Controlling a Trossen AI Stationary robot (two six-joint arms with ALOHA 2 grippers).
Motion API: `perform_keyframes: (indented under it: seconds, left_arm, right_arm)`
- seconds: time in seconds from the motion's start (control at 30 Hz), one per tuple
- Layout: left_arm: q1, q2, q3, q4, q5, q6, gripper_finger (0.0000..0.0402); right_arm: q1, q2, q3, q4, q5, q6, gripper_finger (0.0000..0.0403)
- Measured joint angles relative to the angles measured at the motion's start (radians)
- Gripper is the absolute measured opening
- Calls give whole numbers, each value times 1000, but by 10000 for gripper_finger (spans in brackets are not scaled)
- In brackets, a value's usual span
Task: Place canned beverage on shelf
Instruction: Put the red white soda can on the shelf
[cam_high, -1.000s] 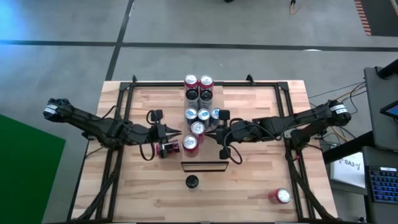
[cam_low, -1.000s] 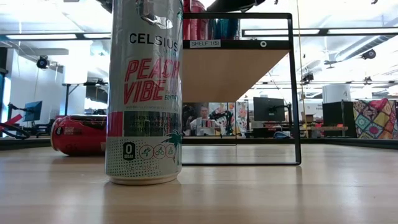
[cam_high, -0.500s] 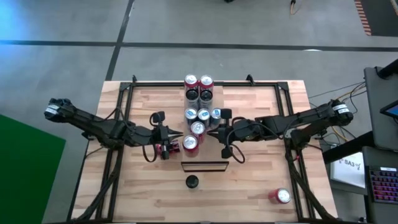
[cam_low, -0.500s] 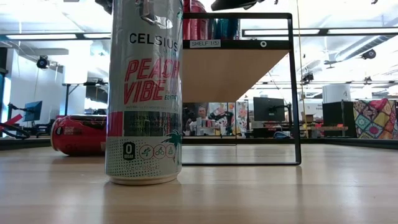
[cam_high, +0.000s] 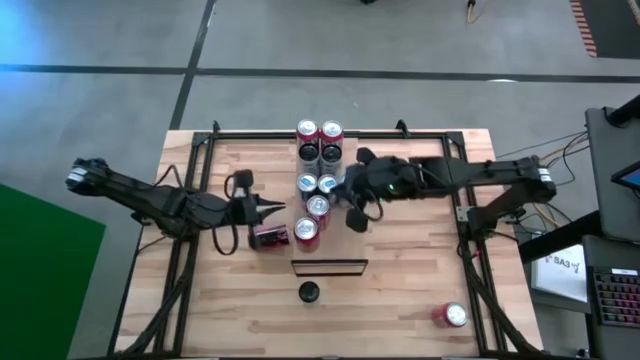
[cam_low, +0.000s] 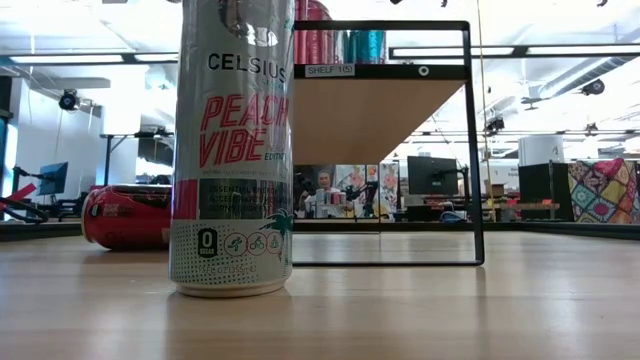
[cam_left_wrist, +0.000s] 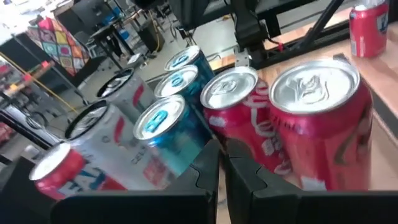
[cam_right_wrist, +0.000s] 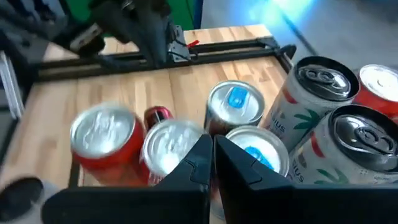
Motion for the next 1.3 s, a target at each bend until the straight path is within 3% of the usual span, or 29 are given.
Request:
perform_keyframes:
  seconds: [0.23,0.47,0.73,1.3]
  left_arm:
    - [2,-122,-62,-50,8,62,0]
    - [2,-255,-199,44,43,75,0]
    - [2,-353,-284,71,101,80,0]
    - [2,-398,-310,71,101,78,0]
  right_arm:
    - [-29,142,216,-127,-39,150,9]
    - [-30,298,440,-287,-39,241,9]
    - [-21,408,606,-427,-47,301,9]
    - [25,438,628,-484,-46,272,9]
